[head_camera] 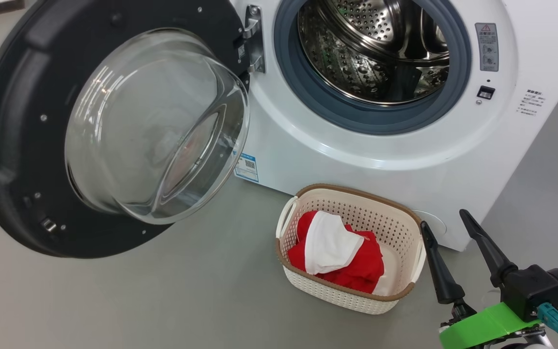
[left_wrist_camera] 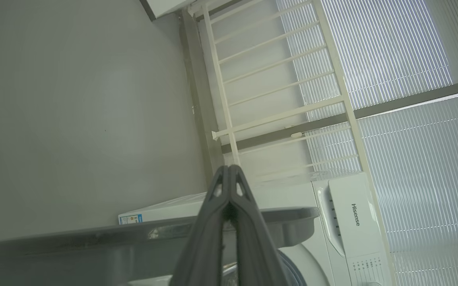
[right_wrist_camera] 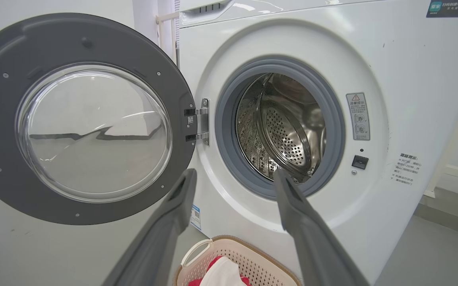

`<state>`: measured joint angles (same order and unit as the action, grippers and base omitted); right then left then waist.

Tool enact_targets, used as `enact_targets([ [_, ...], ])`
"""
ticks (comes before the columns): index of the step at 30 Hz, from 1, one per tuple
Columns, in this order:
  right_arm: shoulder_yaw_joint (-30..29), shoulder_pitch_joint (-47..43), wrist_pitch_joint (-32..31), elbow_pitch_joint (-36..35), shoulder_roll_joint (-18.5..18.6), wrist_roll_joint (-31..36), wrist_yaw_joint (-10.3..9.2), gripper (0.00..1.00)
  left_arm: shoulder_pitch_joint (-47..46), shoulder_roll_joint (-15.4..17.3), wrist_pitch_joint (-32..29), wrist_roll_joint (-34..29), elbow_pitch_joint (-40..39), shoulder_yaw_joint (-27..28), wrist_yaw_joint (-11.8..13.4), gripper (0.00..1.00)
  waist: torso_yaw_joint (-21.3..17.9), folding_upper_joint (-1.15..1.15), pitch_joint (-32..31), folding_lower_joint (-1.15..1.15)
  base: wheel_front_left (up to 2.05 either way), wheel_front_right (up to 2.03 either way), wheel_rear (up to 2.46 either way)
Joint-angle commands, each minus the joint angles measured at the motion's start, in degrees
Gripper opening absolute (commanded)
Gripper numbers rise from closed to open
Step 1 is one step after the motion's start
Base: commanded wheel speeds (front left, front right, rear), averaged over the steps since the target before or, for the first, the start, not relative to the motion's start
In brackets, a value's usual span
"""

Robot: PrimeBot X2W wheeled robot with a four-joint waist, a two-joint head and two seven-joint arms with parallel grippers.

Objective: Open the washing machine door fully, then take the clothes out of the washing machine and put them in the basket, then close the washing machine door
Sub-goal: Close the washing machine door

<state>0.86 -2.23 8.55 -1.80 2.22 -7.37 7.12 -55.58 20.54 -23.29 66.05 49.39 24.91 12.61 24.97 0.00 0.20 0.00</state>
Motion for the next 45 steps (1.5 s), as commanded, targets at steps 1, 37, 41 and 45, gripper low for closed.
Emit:
enact_targets([
  [1,1.41,1.27,-0.05,-1.68,0.65,0.49,0.36,1.00,-1.15,3.26,-1.06,0.06,-0.81,0.33,-0.33,0.00,-0.55,0.00,0.04,0.00,0.00,0.00,0.00],
  [37,1.19,2.55,-0.54,-2.69,0.65,1.51,0.36,1.00,4.91,2.57,-16.20,1.59,-2.03,-4.41,-5.44,0.00,-3.08,0.00,3.49,0.00,0.00,0.00,0.00],
  [41,1.28,2.57,-0.06,-2.30,0.65,1.20,0.36,1.00,7.05,1.23,-18.42,2.57,-5.67,-4.69,-6.47,0.00,-2.52,0.00,3.72,0.00,0.00,0.00,0.00],
  [45,1.55,2.90,0.29,-1.98,0.65,0.90,0.36,1.00,8.77,-0.17,-18.88,3.47,-8.91,-4.29,-6.51,0.00,-2.29,0.00,3.90,0.00,0.00,0.00,0.00],
])
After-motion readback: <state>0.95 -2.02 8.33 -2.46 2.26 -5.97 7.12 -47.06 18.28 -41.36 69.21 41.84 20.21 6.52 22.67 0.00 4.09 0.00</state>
